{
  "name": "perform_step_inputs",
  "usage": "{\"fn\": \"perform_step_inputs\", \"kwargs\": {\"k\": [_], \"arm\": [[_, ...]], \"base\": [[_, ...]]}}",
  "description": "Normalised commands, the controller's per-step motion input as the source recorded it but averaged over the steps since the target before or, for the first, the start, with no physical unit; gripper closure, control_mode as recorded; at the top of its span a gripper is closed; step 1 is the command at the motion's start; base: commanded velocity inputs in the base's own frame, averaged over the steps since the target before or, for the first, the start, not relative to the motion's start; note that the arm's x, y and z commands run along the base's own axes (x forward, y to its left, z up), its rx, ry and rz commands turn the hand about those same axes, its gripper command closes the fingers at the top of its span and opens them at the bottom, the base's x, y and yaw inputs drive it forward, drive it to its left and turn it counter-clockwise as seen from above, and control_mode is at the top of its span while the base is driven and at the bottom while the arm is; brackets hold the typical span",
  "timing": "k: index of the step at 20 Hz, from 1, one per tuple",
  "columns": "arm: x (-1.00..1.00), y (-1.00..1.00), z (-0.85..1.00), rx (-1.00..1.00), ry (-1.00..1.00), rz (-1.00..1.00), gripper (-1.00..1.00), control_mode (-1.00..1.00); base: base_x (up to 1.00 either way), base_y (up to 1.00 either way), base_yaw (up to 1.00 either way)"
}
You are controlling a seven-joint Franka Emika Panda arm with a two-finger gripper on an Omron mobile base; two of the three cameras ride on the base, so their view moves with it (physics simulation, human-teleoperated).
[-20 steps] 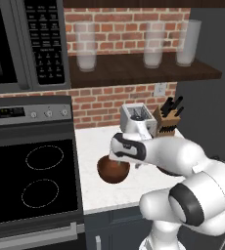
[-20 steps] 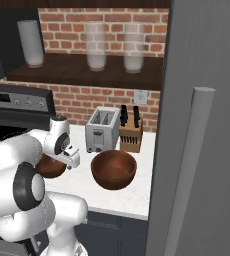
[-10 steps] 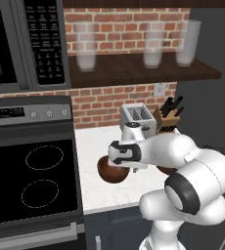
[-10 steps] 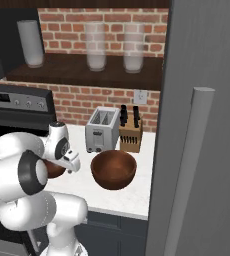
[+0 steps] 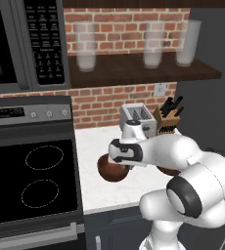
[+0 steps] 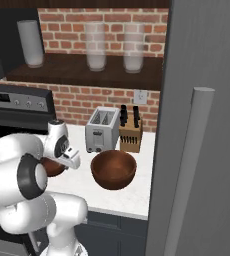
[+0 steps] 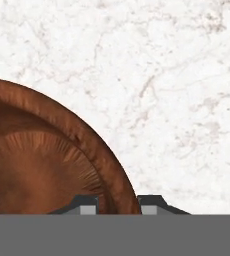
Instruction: Pick up the bowls on the counter and stack them on top of one another in the open cabinet. Place the smaller bowl on top of the larger bowl.
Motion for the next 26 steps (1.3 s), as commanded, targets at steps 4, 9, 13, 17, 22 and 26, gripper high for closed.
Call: {"fn": "perform_step_inputs", "kwargs": {"k": [4,9,13,17,22,26], "arm": [[-0.12,-0.09,0.42,0.01,-0.22,-0.02,1.0,-1.0],[-0.37,-0.4,0.73,0.04,-0.34,-0.07,1.0,-1.0],[-0.47,-0.57,0.81,0.08,-0.28,-0.12,1.0,-1.0],[-0.48,-0.63,0.73,0.05,-0.17,-0.17,1.0,-1.0],[-0.43,-0.72,0.6,0.05,-0.01,-0.23,1.0,-1.0],[-0.29,-0.84,0.57,0.11,0.04,-0.26,1.0,-1.0]], "base": [[0.0,0.0,0.0],[0.0,0.0,0.0],[0.0,0.0,0.0],[0.0,0.0,0.0],[0.0,0.0,0.0],[0.0,0.0,0.0]]}}
